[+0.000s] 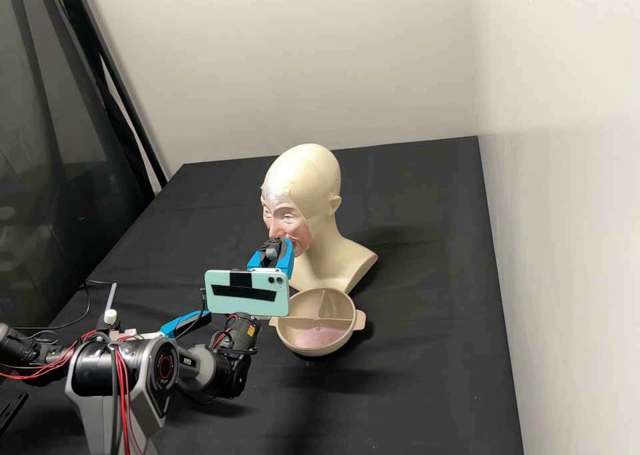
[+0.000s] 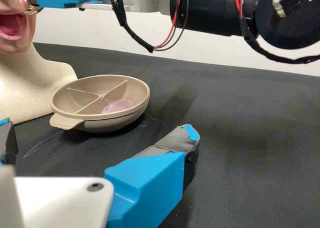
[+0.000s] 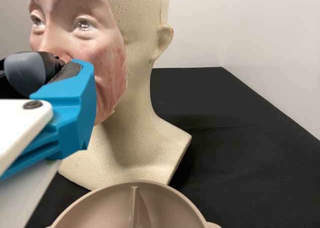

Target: Feed the grandma with a spoon

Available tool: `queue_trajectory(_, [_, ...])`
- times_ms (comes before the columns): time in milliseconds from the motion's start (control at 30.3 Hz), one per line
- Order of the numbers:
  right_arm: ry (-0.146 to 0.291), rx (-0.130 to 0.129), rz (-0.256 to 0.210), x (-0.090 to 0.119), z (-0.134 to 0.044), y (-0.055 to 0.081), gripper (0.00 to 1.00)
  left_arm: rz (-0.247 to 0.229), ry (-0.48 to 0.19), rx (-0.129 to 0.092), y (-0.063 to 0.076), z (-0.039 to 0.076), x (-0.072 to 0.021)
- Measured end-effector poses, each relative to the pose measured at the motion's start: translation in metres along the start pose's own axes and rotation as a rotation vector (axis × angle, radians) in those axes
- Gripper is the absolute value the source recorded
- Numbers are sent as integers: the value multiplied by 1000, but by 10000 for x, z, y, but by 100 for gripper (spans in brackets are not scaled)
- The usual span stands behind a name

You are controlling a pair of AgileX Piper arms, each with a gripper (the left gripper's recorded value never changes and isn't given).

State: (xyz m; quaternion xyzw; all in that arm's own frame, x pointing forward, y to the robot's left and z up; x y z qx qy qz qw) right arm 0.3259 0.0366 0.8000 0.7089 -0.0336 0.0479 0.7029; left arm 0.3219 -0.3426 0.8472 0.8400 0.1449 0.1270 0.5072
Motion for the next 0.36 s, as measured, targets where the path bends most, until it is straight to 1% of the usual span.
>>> queue_trajectory(33, [0, 0, 0, 0, 0, 0, 0, 0, 2, 8, -1, 5, 0])
queue_trajectory(99, [0, 0, 0, 0, 0, 0, 0, 2, -1, 9, -3, 18, -1])
queue_trajectory(132, [0, 0, 0, 0, 0, 0, 0, 3, -3, 17, -9, 33, -5])
queue_trajectory(198, [0, 0, 0, 0, 0, 0, 0, 16, 5, 16, -7, 31, -14])
queue_trajectory(264, [0, 0, 0, 0, 0, 0, 0, 56, -7, 16, -1, 42, -46])
queue_trajectory(297, [0, 0, 0, 0, 0, 0, 0, 74, -13, 6, 4, 43, -61])
queue_trajectory(330, [0, 0, 0, 0, 0, 0, 0, 93, -17, -12, 11, 43, -73])
queue_trajectory(363, [0, 0, 0, 0, 0, 0, 0, 114, -24, -41, 16, 42, -92])
